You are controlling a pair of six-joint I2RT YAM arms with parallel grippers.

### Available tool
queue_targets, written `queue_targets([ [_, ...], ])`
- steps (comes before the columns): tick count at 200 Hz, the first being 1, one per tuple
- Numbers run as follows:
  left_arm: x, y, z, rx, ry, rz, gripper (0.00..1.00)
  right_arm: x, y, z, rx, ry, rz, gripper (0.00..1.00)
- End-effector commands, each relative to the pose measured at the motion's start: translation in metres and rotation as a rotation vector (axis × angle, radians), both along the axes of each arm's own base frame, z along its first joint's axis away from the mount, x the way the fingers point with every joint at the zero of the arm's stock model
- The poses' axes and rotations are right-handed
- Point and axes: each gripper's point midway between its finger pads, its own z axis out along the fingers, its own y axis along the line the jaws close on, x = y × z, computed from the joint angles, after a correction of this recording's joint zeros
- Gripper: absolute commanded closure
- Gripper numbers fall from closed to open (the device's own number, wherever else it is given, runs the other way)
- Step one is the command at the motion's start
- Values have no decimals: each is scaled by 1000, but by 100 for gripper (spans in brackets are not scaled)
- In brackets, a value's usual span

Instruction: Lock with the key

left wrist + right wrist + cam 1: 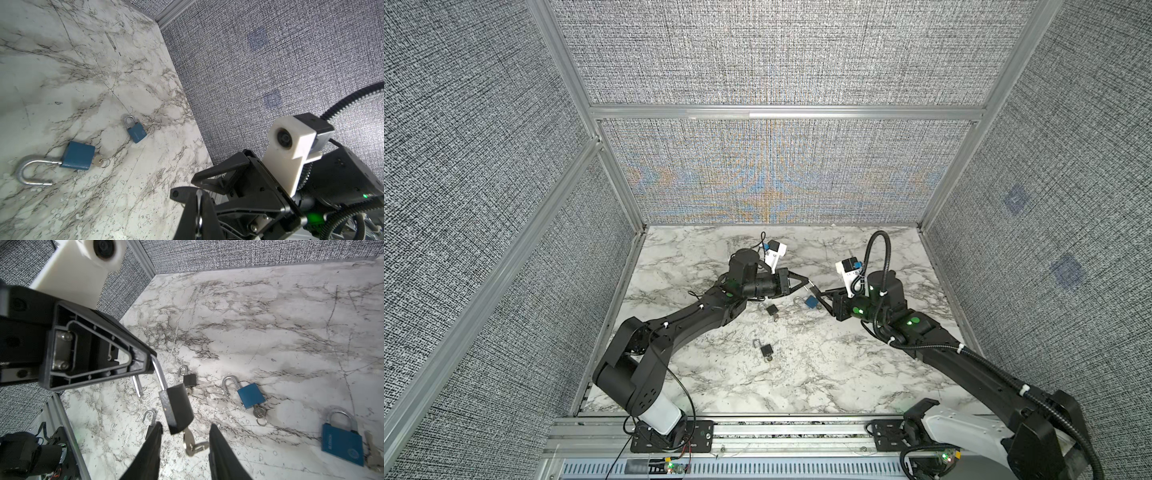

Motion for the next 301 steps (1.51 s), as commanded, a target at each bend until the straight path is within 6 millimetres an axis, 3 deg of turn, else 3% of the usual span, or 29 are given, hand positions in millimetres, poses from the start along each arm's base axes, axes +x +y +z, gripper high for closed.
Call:
queue_targets([
  [1,0,-2,7,-17,-27,-14,100,2,5,8,18,-36,23,64],
  [175,-2,-3,12,-29,-31,-27,100,13,14,10,47,-54,29,74],
  [207,-2,-2,13,-30,-35,-24,100,14,12,10,45,-55,18,82],
  [243,-4,-1,15,-32,-42,-25,100,12,11,8,48,-45,13,100],
  [290,-5,5,8,36,-70,-25,100,4,16,11,88,27,70,100],
  [301,-4,11,5,69,-81,-14,83,-2,20,13,115,59,115,100],
])
